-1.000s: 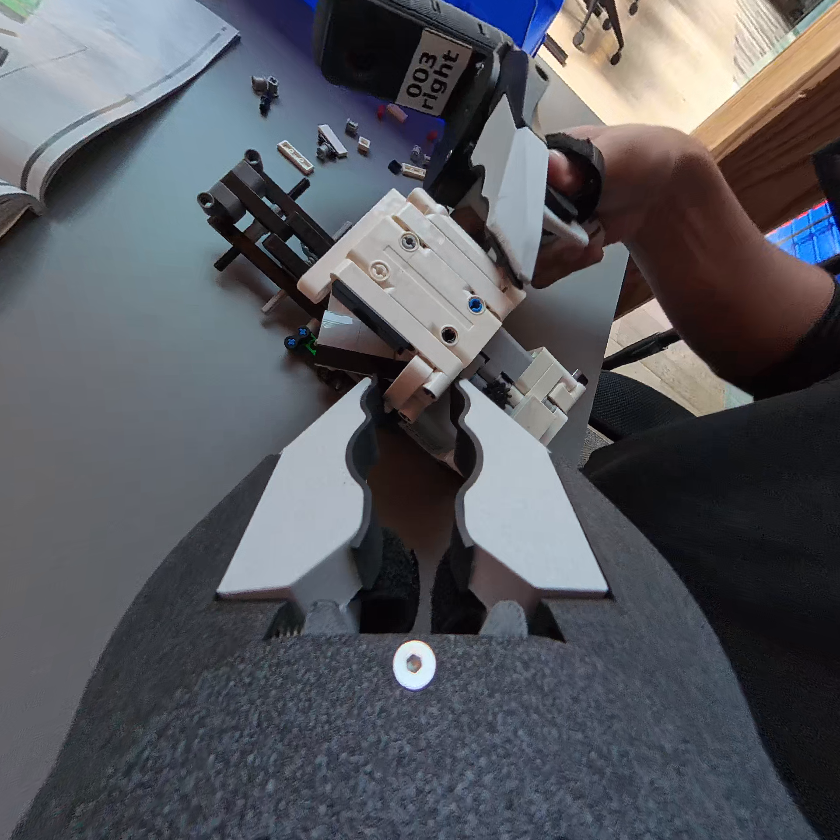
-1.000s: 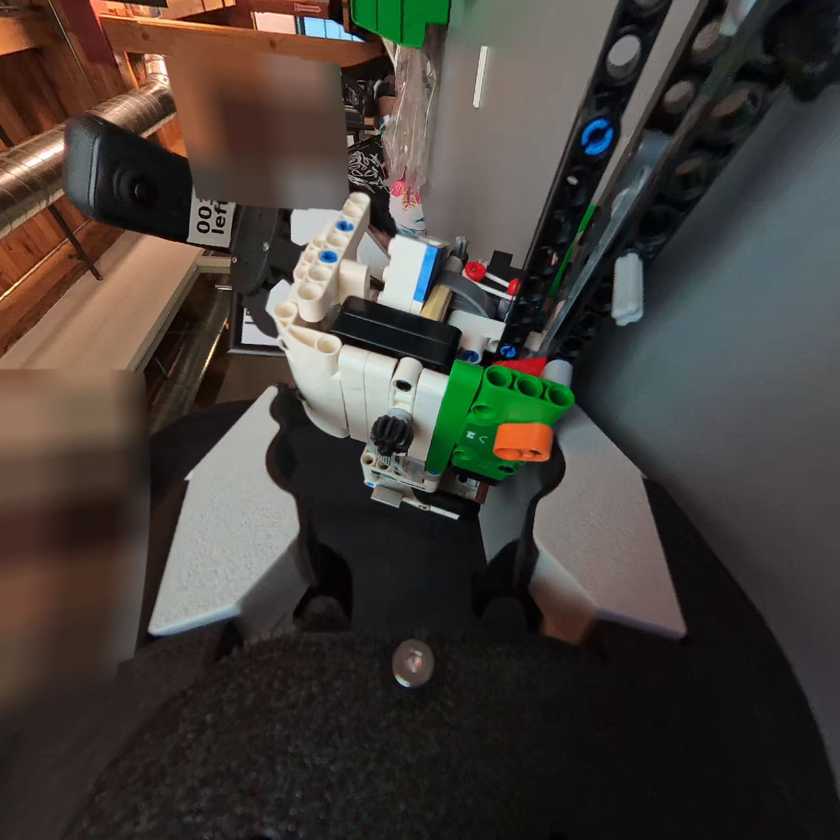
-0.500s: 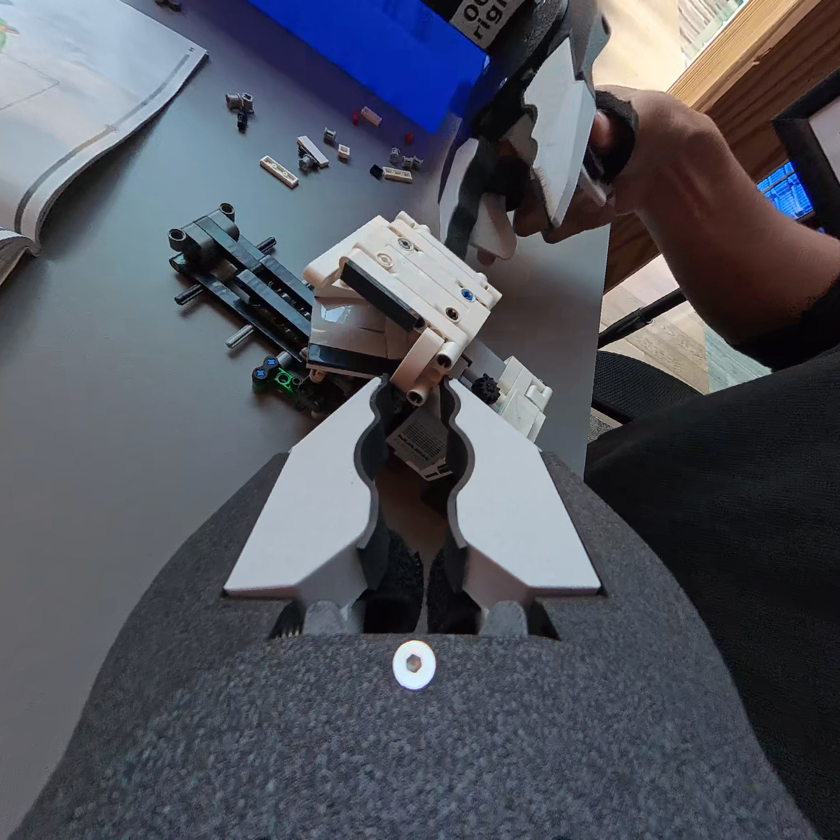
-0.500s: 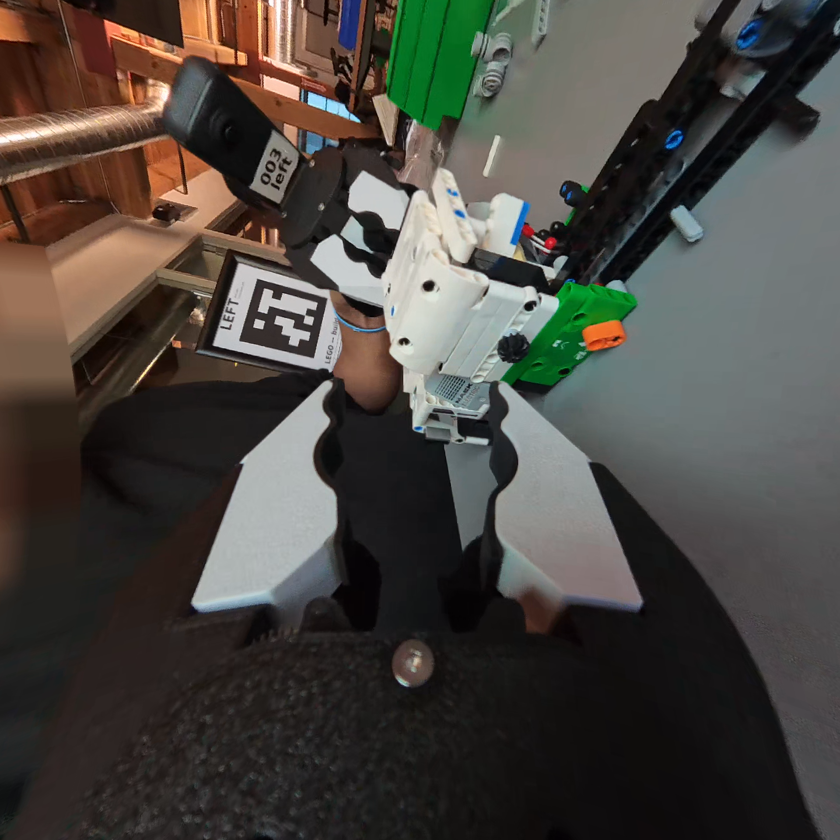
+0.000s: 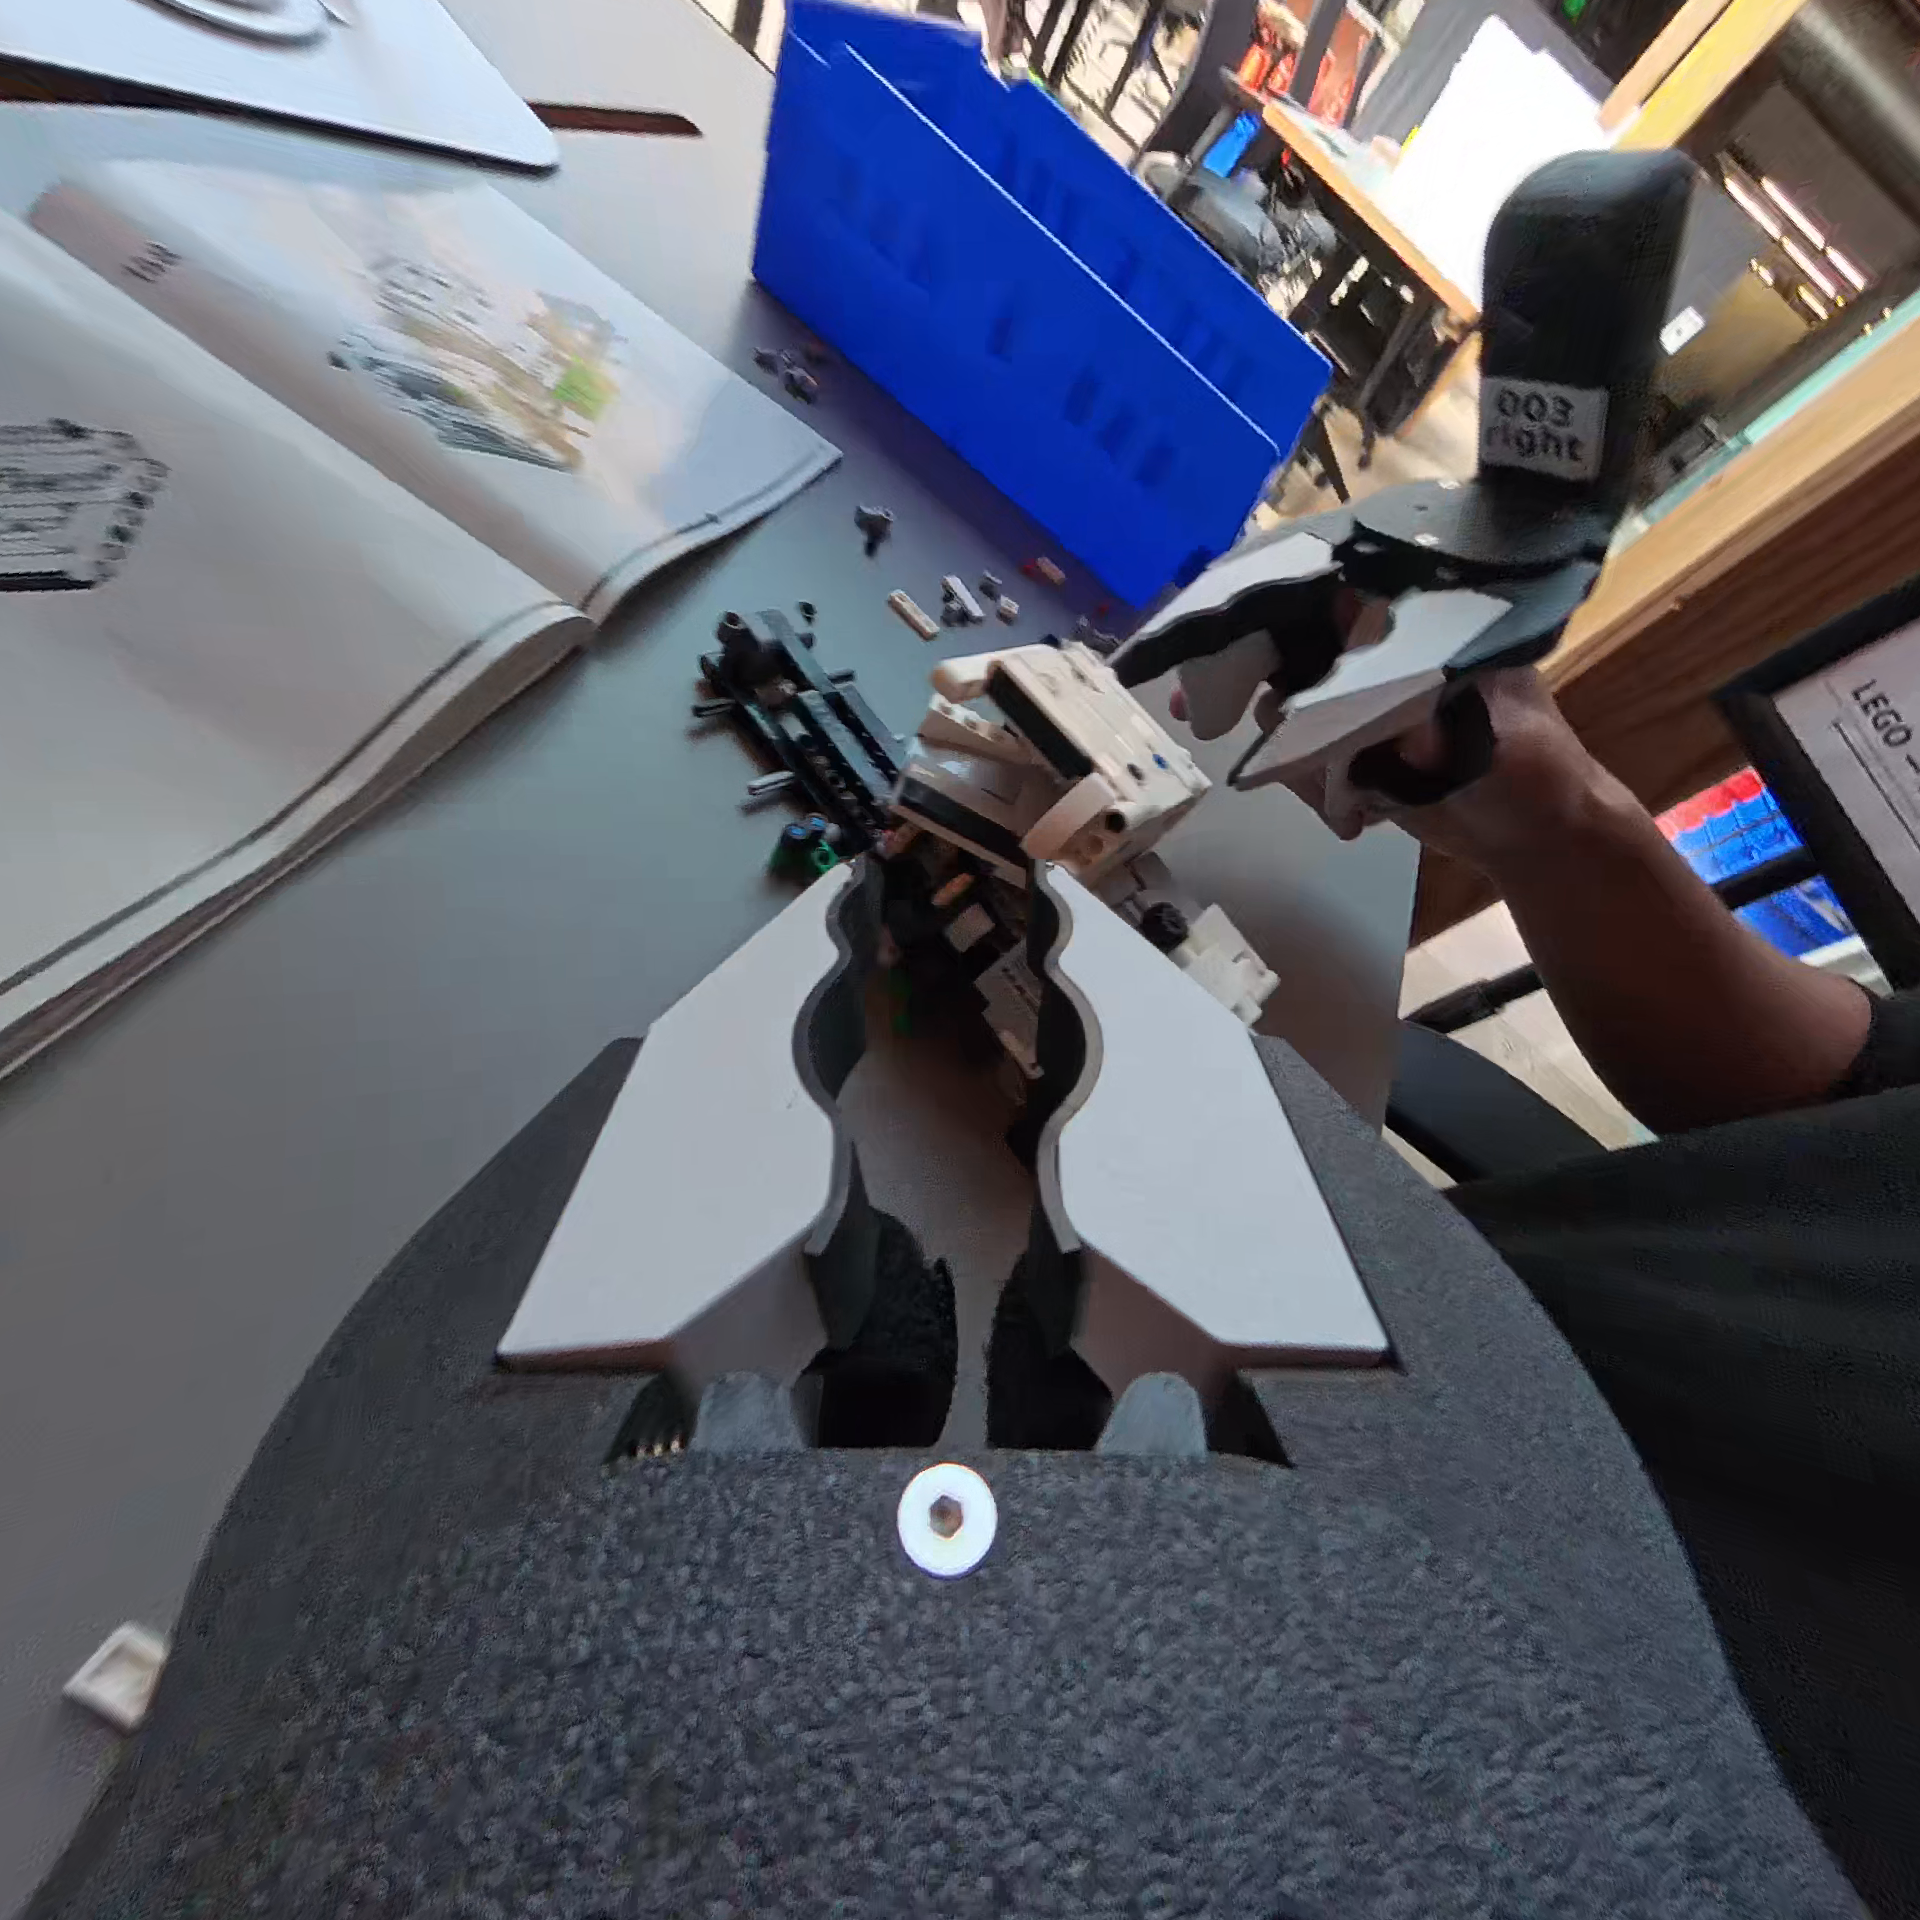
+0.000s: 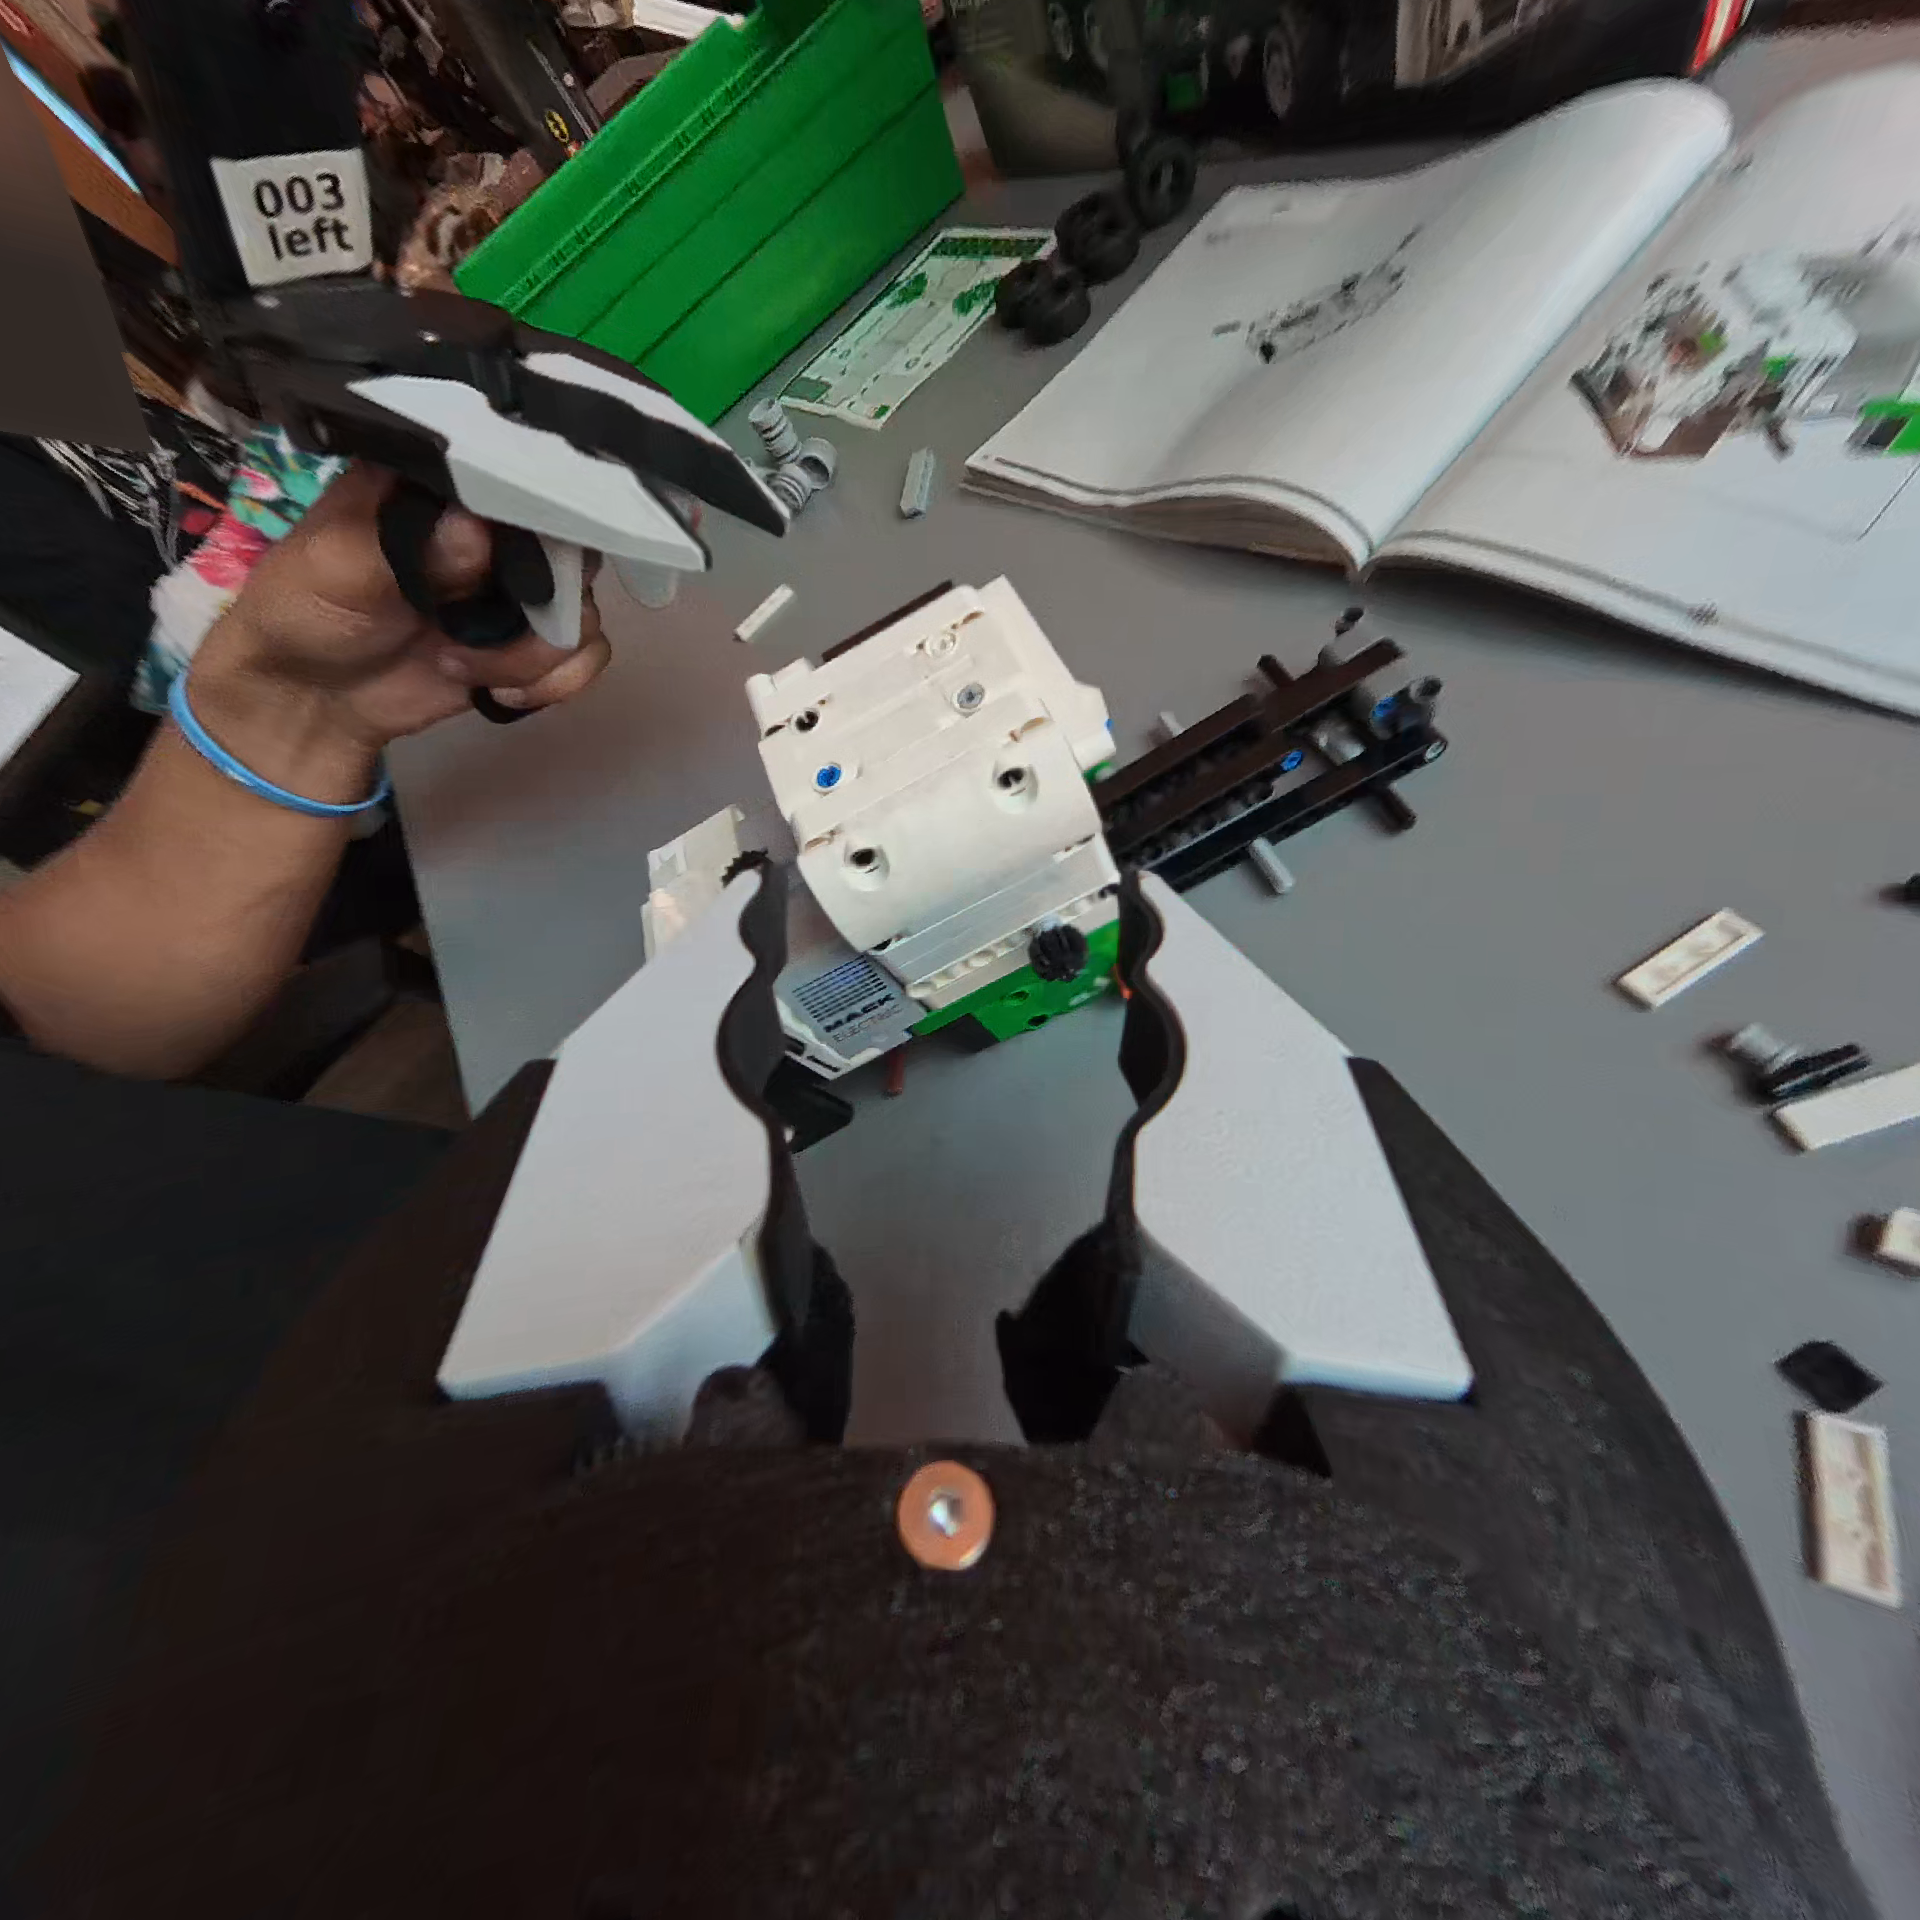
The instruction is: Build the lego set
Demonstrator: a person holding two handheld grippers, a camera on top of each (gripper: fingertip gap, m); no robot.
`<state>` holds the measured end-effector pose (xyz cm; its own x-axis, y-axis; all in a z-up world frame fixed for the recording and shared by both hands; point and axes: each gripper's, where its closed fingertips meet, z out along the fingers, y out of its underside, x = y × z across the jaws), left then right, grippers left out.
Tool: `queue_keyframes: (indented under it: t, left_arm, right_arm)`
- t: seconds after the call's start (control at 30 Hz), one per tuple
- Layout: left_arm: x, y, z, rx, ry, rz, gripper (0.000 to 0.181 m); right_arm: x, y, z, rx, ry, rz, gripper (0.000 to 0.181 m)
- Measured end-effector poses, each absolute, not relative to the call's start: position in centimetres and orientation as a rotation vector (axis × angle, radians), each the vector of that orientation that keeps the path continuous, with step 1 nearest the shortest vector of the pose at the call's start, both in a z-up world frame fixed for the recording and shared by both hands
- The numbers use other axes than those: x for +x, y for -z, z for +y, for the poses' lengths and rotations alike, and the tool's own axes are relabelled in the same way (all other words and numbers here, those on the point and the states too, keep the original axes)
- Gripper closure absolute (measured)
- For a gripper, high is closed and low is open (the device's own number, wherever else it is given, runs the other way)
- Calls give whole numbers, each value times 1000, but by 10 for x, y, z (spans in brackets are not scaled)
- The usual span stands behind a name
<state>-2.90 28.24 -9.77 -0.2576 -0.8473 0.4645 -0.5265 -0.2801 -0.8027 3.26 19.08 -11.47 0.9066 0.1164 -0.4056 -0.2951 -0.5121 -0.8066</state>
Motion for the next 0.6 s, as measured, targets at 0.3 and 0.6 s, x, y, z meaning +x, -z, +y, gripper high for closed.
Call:
queue_keyframes:
  t: [0.3, 0.6]
  left_arm:
    - [-22, 133, 296, -1637, 1407, 1836, 147]
    - [11, 131, 256, -1592, 1736, 1988, 146]
  right_arm:
    - [26, 121, 214, -2008, -183, -169, 93]
    - [23, 131, 222, -2054, -291, -157, 108]
